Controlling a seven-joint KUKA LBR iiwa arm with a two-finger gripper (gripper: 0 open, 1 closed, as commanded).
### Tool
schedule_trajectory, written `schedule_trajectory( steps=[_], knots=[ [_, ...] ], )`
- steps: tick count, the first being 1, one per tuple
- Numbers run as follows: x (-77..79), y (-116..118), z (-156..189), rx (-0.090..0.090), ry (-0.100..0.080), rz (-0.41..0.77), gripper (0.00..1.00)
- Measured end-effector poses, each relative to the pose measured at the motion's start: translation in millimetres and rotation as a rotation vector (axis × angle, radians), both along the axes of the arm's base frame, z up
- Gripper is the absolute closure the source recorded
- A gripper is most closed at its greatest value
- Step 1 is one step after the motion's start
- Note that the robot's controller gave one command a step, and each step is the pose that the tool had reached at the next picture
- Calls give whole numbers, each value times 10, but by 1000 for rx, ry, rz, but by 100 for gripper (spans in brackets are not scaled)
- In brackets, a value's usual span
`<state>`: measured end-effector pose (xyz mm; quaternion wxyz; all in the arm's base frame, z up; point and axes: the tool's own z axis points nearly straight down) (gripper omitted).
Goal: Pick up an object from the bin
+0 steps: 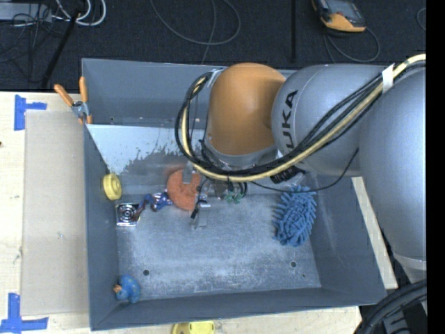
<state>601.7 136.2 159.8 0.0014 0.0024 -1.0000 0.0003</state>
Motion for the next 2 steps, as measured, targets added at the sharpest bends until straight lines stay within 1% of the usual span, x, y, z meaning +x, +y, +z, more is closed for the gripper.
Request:
schedule_trajectory(
  steps=[1,2],
  knots=[
    [130,-116,-149,2,-4,-22,0],
    [188,-159,-498,1,-6,28,0]
  ],
)
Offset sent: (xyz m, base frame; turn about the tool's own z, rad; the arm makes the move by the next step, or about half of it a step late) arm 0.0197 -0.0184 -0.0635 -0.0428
